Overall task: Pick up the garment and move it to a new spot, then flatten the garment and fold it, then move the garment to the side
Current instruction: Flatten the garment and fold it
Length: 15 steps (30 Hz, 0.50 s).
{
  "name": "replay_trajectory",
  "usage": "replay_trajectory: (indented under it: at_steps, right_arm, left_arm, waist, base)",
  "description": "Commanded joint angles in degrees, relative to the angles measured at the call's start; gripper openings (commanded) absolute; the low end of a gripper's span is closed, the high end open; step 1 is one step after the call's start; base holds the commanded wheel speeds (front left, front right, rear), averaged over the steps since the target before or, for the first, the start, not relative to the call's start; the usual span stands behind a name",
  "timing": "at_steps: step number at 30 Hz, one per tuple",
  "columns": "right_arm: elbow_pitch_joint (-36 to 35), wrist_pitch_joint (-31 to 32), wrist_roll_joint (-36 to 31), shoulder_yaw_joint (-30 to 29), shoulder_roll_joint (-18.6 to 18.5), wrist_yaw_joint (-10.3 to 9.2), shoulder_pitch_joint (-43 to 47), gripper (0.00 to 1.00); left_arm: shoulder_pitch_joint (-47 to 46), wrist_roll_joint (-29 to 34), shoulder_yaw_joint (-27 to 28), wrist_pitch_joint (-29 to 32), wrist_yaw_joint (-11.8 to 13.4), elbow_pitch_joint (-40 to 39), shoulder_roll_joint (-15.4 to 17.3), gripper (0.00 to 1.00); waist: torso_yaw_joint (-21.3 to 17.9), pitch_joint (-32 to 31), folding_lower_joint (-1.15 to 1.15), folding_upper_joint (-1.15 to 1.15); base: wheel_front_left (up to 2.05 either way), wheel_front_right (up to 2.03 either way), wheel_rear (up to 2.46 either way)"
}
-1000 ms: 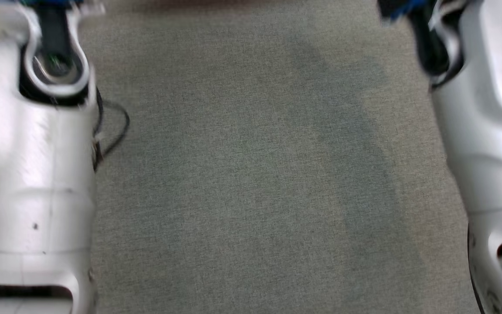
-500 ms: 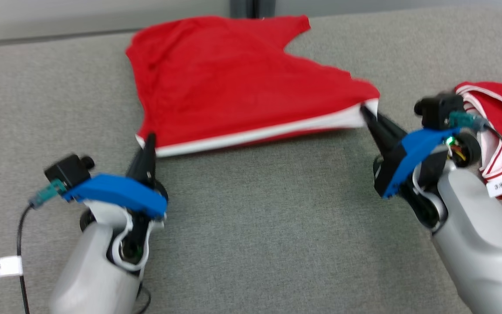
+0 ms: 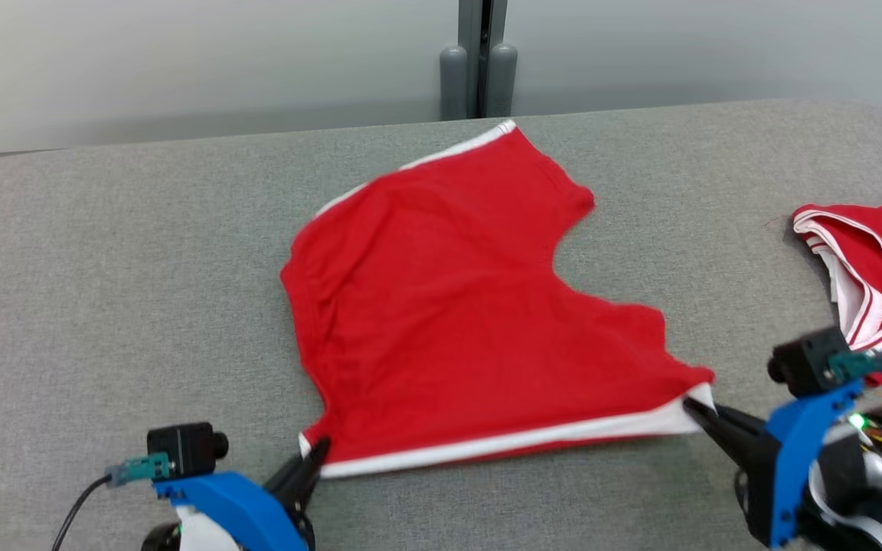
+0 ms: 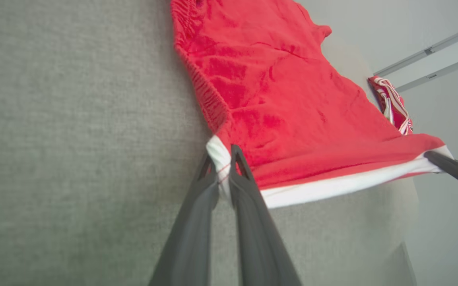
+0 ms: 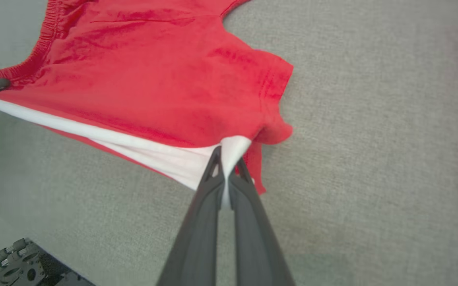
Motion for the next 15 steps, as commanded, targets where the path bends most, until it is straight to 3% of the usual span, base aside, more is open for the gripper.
replay_trajectory:
  at_steps: [1,5,8,11,15]
  right_arm:
    - [-2.8,2.3,-0.8,-2.4,-0.3,-0.13,2.8,0.0]
    - [-14.0,10.1,-3.8,-8.6,2.2,-0.13,10.1,0.0]
    - [-19.5,12.5,-5.4,-11.9,3.9,-0.13,11.1,0.0]
    - [-21.2,12.8,-6.3,-12.6,4.1,-0.12,7.3,0.0]
    - [-18.5,11.6,-7.0,-10.8,2.5,-0.12,-0.4,0.0]
  left_arm:
    - [2.1,-0.9,0.2,2.2,1.5,-2.9,1.8,0.0]
    - [8.6,-6.3,0.6,10.5,5.9,-15.6,4.7,0.0]
    - [10.9,-9.9,1.9,13.7,8.7,-22.7,5.5,0.0]
    - [9.9,-12.9,4.3,14.3,10.4,-26.0,4.5,0.0]
    - [5.2,-16.1,6.5,14.7,12.2,-26.6,1.4,0.0]
  waist:
    - [0.1,0.0,0.02,0.0]
    - [0.4,0.7,0.02,0.0]
    - [0.5,1.5,0.02,0.0]
    - [0.5,2.4,0.02,0.0]
    - [1.1,4.0,0.02,0.0]
  base:
    - [0.0,0.0,0.0]
    - [0.0,0.0,0.0]
    - [0.0,0.0,0.0]
    - [0.0,0.0,0.0]
    - [0.0,0.0,0.0]
